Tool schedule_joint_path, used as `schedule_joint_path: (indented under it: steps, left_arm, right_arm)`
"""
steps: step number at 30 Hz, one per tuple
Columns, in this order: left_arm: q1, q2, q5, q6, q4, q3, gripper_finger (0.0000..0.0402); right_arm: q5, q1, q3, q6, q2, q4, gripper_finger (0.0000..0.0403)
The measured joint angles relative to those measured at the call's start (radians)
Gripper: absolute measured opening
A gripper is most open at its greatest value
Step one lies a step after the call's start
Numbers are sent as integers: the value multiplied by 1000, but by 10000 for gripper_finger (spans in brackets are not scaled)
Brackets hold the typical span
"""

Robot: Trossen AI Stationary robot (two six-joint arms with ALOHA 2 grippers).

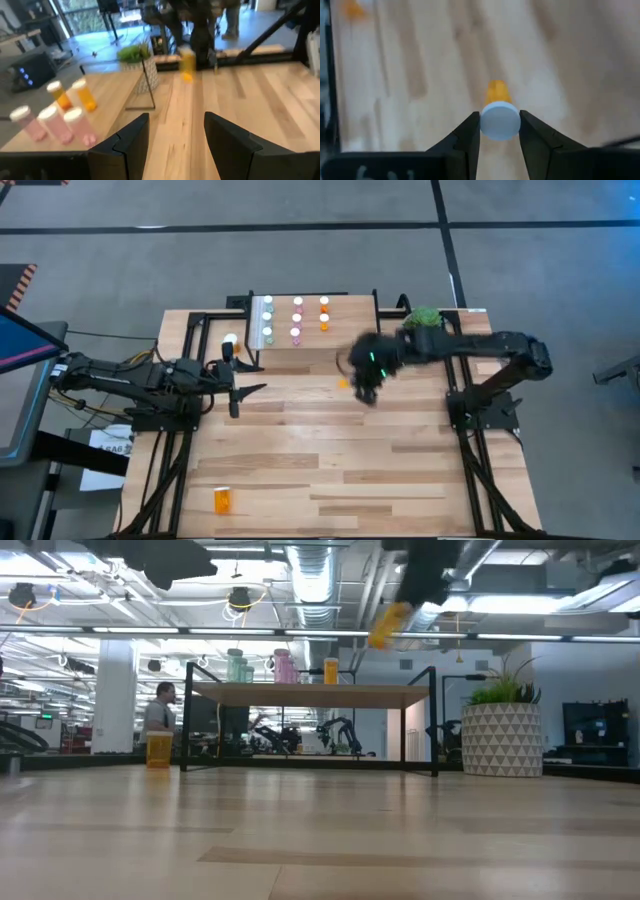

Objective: Pick and place medicine bottles onto shelf by color
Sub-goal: Put the small orange pill bottle on the shelf aligned with the other small orange pill bottles

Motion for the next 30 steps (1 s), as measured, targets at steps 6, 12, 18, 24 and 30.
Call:
schedule_joint_path:
  steps: [6,12,18,24,30]
  left_arm:
    - [0,1,-34,-18,-69,-1,178]
    - [0,-5,-52,-30,-97,-4,178]
    - [20,-82,-53,6,47,-110,178]
    - [56,-161,-22,0,63,-132,178]
    - [57,-178,-18,0,50,-132,178]
  right_arm:
    - [-18,-164,201,-121,129,-53,134]
    - [-42,-245,452,-252,309,-208,134]
    - [-44,-293,722,-325,483,-391,134]
    - [-44,-322,942,-385,626,-541,134]
    - [-45,-334,923,-429,649,-531,134]
